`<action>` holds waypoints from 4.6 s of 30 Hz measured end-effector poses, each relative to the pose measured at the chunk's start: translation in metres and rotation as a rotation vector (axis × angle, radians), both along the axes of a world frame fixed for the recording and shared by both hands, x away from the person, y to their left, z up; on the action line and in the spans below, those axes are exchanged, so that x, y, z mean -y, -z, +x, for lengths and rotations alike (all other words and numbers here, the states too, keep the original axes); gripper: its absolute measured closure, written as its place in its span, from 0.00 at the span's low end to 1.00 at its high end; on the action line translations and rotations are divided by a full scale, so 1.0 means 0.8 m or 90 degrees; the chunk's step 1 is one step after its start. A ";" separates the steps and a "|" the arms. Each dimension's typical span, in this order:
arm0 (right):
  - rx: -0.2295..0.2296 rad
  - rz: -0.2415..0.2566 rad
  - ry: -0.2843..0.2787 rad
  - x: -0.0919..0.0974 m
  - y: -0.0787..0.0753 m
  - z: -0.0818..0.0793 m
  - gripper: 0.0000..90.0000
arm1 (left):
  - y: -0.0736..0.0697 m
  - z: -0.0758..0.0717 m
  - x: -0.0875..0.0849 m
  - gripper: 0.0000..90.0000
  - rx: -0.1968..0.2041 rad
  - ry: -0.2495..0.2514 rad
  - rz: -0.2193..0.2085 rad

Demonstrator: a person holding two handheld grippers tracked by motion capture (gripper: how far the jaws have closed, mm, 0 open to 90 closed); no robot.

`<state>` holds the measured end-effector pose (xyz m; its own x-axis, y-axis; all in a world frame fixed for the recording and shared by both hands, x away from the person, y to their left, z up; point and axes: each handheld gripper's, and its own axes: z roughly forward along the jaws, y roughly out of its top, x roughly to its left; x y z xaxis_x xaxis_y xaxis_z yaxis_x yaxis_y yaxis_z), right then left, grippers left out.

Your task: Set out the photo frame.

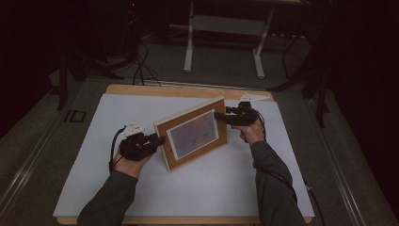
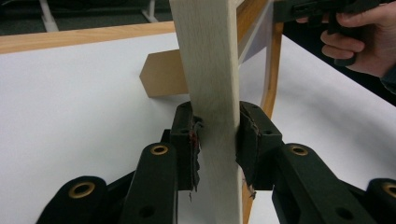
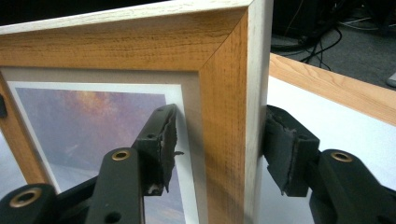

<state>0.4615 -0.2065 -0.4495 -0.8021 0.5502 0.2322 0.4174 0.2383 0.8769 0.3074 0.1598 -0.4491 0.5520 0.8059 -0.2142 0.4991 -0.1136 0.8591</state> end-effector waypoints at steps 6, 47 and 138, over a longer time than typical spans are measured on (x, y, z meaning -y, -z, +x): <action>-0.001 0.002 0.016 0.005 0.001 -0.002 0.57 | 0.001 0.014 -0.005 0.78 -0.002 0.006 -0.010; 0.031 -0.022 0.130 0.031 0.003 -0.070 0.68 | 0.011 0.097 -0.023 0.74 -0.011 0.108 -0.081; 0.031 -0.014 0.114 0.046 0.006 -0.085 0.58 | 0.007 0.095 -0.038 0.64 -0.023 0.089 -0.155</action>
<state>0.3935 -0.2432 -0.4540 -0.7005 0.6902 0.1818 0.4120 0.1831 0.8926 0.3837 0.1902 -0.4549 0.6429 0.6449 -0.4132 0.5233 0.0242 0.8518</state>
